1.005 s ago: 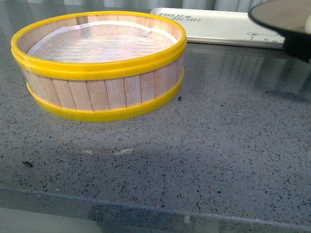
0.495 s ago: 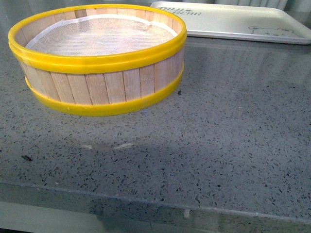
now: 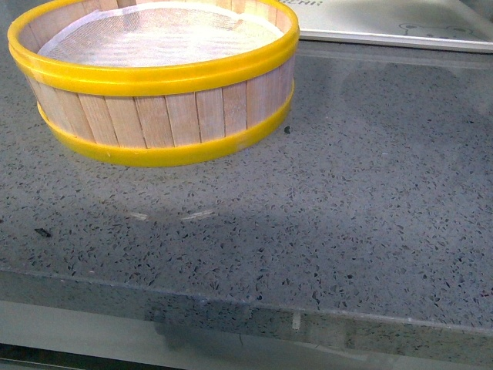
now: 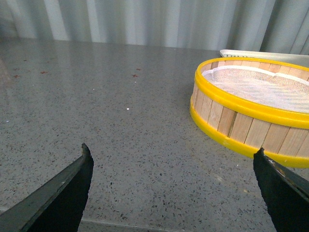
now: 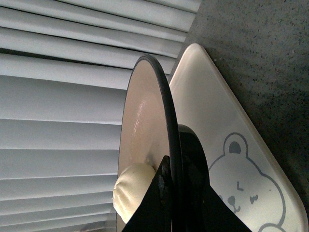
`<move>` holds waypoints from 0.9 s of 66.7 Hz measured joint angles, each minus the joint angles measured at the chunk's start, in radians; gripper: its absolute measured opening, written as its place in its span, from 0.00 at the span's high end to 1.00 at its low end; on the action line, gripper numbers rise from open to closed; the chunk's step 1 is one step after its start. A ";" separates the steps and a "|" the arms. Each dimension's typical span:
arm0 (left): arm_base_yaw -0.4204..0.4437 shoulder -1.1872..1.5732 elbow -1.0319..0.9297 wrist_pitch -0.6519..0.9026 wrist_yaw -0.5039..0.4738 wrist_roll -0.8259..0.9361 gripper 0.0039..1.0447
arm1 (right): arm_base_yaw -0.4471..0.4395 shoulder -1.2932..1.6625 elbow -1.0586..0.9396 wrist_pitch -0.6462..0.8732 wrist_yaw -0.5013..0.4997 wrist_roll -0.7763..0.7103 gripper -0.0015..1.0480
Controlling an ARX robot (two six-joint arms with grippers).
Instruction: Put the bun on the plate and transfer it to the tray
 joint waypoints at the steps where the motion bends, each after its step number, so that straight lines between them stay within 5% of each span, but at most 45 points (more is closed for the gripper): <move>1: 0.000 0.000 0.000 0.000 0.000 0.000 0.06 | 0.001 0.005 0.006 -0.004 0.002 0.000 0.98; 60: 0.000 0.000 0.000 0.000 0.000 0.000 0.06 | 0.049 0.180 0.227 -0.166 0.031 -0.060 0.98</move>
